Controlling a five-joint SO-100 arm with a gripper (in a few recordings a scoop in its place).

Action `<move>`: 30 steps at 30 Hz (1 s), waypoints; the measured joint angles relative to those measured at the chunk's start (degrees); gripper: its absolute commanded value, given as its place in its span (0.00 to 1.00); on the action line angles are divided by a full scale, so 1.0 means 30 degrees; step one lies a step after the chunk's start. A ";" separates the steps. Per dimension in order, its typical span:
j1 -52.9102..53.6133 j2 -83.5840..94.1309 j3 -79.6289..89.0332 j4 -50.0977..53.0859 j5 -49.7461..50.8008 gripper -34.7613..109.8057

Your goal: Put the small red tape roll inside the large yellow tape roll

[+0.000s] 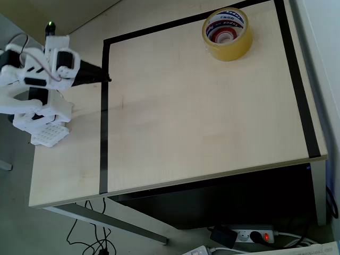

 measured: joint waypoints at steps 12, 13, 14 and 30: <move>-0.1025 0.6914 0.5742 0.2520 0.0000 0.24; -0.1172 0.7031 0.6182 0.2549 0.0000 0.24; -0.1260 0.7002 0.6563 0.2549 0.0000 0.24; 0.1318 0.7178 0.8203 0.3340 0.0029 0.24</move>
